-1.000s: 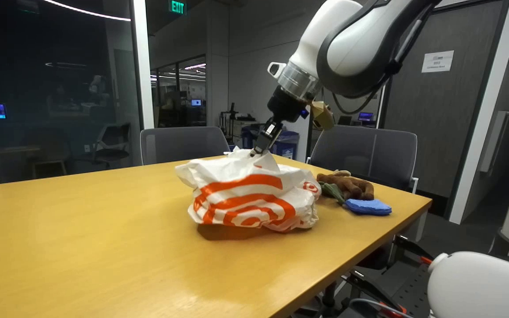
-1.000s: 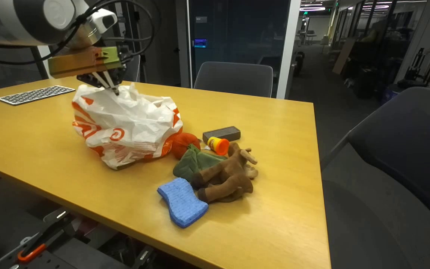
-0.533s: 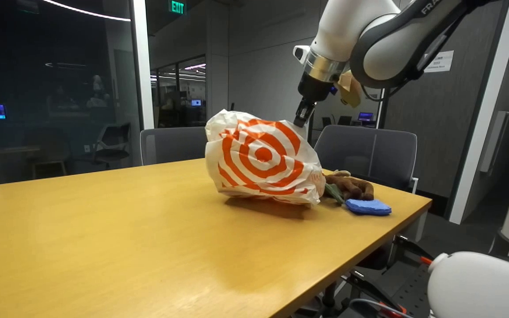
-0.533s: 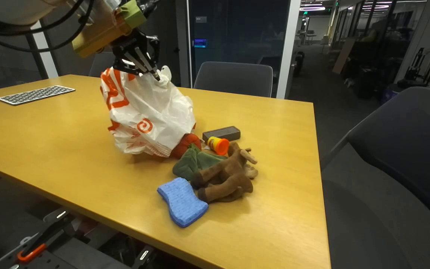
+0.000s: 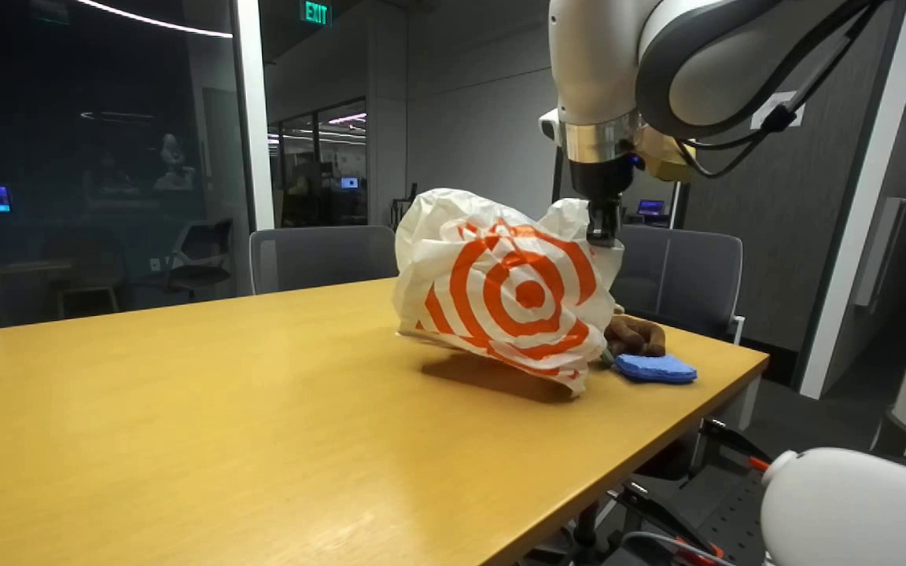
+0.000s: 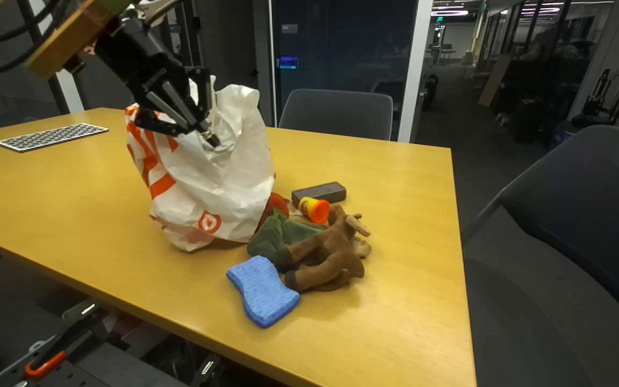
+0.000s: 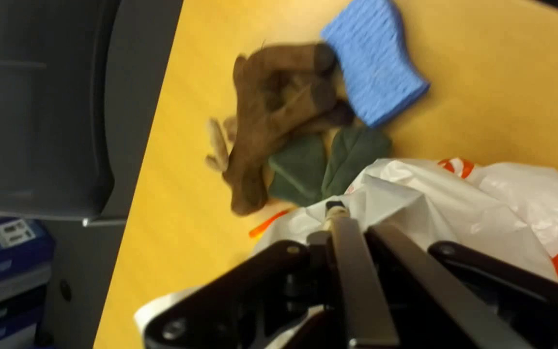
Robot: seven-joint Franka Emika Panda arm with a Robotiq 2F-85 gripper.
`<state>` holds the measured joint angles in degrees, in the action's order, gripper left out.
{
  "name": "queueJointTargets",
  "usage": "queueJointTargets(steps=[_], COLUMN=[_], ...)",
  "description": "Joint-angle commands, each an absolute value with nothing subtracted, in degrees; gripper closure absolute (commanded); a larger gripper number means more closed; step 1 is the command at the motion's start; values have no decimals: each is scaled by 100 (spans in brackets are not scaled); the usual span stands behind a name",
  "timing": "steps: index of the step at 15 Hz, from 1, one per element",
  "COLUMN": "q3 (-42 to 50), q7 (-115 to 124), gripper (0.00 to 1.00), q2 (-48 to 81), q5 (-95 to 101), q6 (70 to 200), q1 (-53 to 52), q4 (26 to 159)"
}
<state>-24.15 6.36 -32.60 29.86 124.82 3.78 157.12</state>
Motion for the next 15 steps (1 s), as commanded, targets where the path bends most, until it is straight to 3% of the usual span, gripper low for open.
queueJointTargets(steps=[1, 4, 8, 9, 10, 11, 13, 15], q3=[-2197, -1879, -1347, -1212, -1084, -1309, -1165, -1130], q7=[697, 575, 421, 348, 222, 480, 347, 319], gripper=[100, 100, 100, 74, 72, 91, 75, 72], q2=[-3345, -3183, -2979, -2968, -2986, -3025, -2995, -2994], q5=[2215, 1490, 574, 358, 146, 505, 310, 284], q6=[10898, 10005, 9914, 10013, 10100, 10027, 10051, 10053], q1=[-410, -906, -1206, -1219, -1242, -1197, -1182, -1178], q4=[15685, 15647, 15644, 15666, 15679, 15725, 15721, 15720])
